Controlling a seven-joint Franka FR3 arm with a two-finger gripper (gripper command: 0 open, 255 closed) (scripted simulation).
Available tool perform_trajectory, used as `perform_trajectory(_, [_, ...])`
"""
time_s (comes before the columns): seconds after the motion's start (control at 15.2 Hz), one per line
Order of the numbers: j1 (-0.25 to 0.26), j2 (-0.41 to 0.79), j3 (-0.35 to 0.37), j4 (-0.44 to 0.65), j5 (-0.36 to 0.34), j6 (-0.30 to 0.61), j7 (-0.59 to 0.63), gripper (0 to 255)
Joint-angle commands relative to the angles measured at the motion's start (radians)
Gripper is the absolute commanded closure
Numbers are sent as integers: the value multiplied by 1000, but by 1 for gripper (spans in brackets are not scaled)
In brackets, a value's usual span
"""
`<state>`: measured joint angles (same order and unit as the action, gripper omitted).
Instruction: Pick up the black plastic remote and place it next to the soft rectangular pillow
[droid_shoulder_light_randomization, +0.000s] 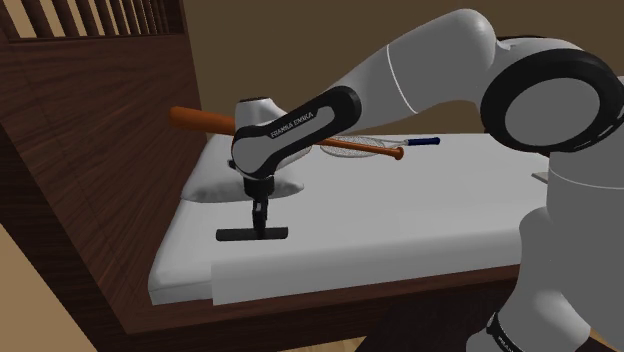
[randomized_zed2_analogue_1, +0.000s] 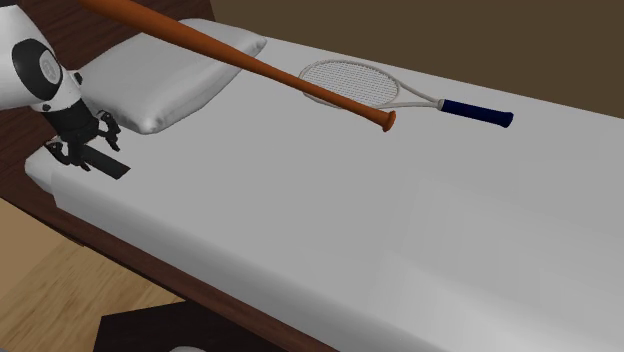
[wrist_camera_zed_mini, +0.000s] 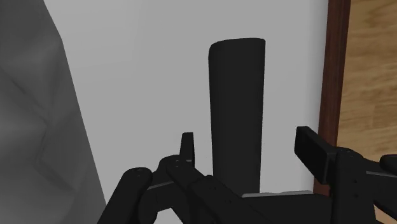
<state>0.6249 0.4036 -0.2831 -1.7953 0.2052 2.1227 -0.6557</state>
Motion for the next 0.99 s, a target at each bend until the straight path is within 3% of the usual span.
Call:
perform_trajectory(0.0, [0,0,-1,0,0,0,0,0])
perform_trajectory(0.2, [-1,0,0,0,0,1,0,0])
perform_trajectory(0.46, [-1,-47,-11,64,-23,-108,14,0])
perform_trajectory(0.92, [-1,-47,-11,64,-23,-108,14,0])
